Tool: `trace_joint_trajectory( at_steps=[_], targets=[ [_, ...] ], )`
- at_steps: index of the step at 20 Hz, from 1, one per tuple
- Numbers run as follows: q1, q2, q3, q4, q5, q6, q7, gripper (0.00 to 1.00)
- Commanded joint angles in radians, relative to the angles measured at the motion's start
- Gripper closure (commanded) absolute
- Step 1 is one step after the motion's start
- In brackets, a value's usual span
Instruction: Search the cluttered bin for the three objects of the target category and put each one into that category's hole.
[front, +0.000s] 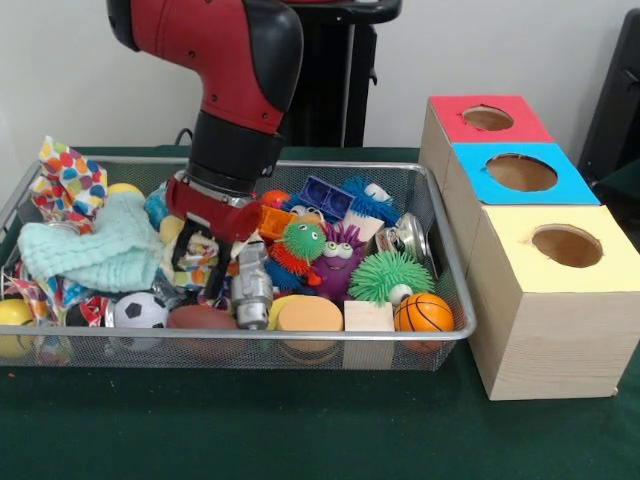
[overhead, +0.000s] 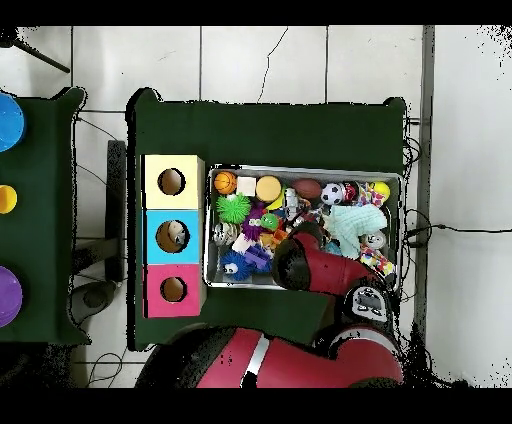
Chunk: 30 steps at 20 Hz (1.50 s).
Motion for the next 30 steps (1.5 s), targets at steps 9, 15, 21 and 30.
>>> trace_joint_trajectory(
  at_steps=[9, 15, 21, 30],
  targets=[
    [-0.032, 0.218, 0.059, 0.013, 0.128, -0.027, 0.154, 0.0],
    [0.084, 0.099, -0.048, 0.061, 0.238, 0.334, 0.1, 0.0],
    [0.059, 0.04, -0.02, -0.003, 0.169, 0.655, -0.015, 1.0],
    [0.049, -0.011, 0.028, -0.002, 0.114, 0.624, -0.016, 1.0]
  ],
)
